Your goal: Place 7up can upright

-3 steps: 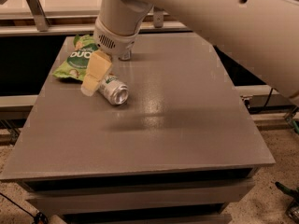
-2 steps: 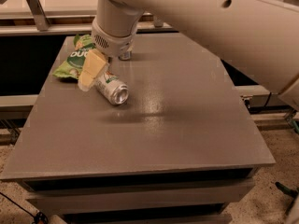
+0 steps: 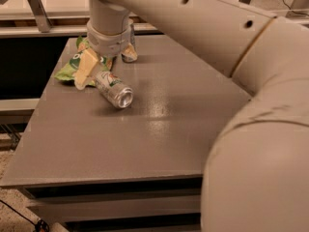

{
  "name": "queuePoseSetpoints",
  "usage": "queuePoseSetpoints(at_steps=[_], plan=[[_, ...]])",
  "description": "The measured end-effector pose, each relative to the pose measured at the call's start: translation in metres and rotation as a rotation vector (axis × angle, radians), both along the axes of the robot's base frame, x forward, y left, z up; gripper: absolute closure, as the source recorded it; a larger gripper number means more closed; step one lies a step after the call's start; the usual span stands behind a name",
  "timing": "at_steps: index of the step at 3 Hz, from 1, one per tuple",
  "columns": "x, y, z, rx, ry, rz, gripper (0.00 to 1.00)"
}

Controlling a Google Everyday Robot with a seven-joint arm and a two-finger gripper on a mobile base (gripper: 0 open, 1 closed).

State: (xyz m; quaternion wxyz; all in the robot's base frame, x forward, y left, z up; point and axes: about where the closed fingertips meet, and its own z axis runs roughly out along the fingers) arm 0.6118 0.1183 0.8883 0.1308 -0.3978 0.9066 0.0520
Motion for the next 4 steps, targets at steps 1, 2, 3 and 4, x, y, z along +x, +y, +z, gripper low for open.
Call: queuePoseSetpoints(at_steps=[1, 2, 3, 4], plan=[[0.000, 0.009, -0.010, -0.018, 0.076, -0.021, 0.00], [-0.004, 0.017, -0.020, -0.048, 0.120, -0.032, 0.00], [-0.004, 0.016, -0.029, -0.084, 0.125, -0.041, 0.00], [-0.002, 0.013, -0.038, -0.125, 0.124, -0.050, 0.18]])
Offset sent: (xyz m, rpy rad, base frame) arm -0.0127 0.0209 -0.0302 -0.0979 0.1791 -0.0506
